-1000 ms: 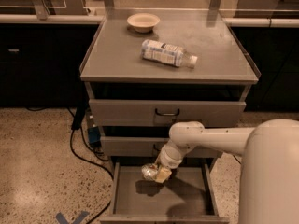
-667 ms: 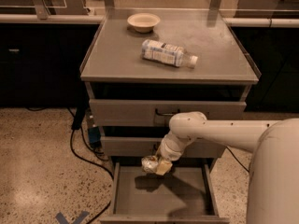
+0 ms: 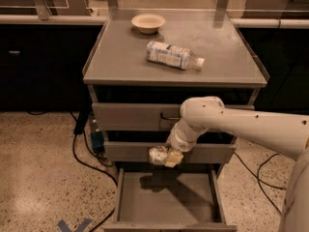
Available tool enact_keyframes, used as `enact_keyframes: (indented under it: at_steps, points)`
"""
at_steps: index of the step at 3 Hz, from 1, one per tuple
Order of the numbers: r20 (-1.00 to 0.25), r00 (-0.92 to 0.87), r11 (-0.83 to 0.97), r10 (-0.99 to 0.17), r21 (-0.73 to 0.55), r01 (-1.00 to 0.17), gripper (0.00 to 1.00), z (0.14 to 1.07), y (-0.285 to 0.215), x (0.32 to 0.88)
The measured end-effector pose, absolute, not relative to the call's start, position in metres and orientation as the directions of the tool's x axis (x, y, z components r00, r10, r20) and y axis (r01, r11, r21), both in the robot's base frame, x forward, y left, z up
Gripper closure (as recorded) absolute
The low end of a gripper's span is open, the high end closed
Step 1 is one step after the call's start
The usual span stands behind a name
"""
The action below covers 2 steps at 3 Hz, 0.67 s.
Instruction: Pick 7up can from bottom drawer and place on counter
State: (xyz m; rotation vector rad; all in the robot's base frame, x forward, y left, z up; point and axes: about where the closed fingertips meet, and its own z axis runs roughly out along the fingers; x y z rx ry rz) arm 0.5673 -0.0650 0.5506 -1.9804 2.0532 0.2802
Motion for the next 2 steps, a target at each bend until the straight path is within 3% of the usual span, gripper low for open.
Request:
enact_keyframes:
  at_steps: [2]
  points:
    - [-0.327,-0.011,0.031,-0.945,-0.055,-0.998,1.00,0.584,-0.072,0.567]
